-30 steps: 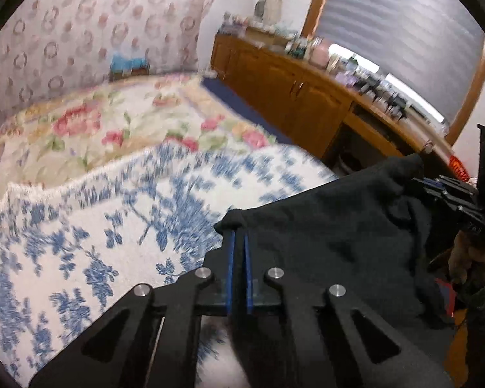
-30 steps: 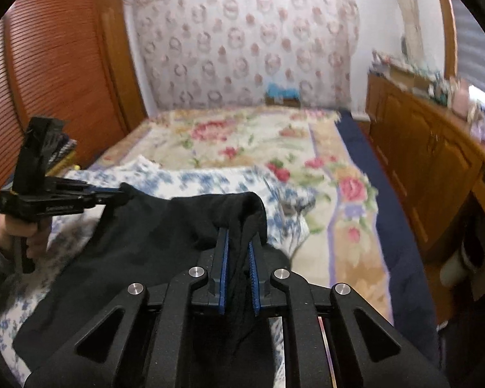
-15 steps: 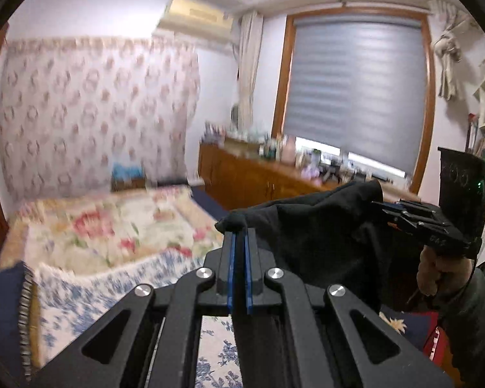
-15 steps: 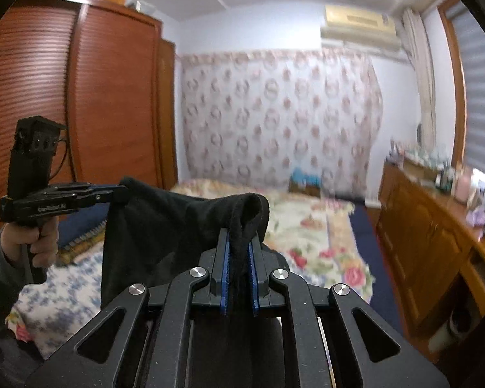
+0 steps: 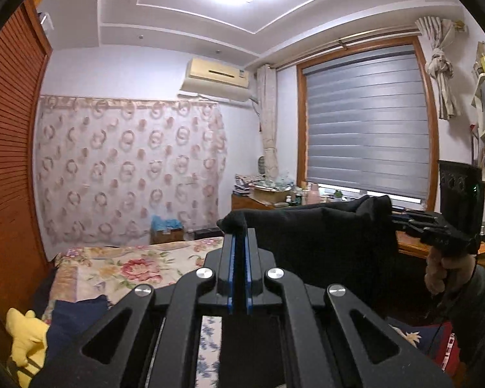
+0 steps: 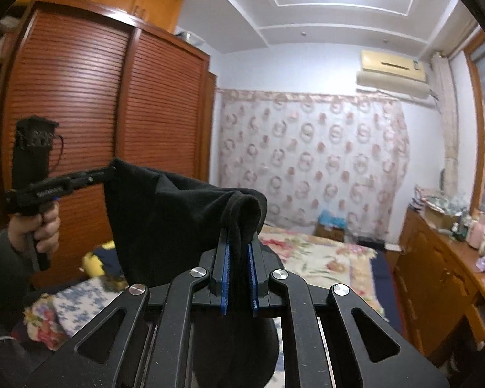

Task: Fold small clothes

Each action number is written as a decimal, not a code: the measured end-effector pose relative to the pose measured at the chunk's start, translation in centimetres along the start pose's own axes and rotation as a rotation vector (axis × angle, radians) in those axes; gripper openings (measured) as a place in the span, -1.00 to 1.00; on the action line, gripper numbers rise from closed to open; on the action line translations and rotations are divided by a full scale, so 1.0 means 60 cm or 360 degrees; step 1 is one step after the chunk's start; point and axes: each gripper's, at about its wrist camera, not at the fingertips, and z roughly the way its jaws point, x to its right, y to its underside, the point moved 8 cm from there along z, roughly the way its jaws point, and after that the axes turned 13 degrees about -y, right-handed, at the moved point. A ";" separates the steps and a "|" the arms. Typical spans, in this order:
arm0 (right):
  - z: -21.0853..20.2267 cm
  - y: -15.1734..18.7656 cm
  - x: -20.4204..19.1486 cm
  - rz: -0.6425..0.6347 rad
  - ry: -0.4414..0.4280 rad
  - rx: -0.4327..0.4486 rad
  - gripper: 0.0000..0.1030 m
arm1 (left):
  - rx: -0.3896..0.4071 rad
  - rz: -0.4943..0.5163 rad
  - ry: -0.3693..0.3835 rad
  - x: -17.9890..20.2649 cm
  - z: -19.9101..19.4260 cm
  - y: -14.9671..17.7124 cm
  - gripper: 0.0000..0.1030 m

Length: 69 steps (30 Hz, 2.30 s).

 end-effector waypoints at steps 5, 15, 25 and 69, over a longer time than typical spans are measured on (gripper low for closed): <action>0.044 0.002 -0.008 0.0007 -0.0046 -0.0069 -0.86 | -0.0081 -0.0015 -0.0066 -0.046 0.045 0.030 -0.96; 0.280 0.238 0.136 0.0198 0.0006 -0.0511 -0.86 | -0.0552 0.0040 -0.0199 -0.084 0.289 0.275 -0.96; 0.258 0.298 0.106 0.0273 -0.0073 -0.0509 -0.86 | -0.0570 0.0066 -0.0158 -0.042 0.181 0.326 -0.96; 0.167 0.517 0.055 0.0552 0.0327 -0.0891 0.01 | -0.1034 0.0097 -0.0164 -0.023 0.121 0.515 -0.34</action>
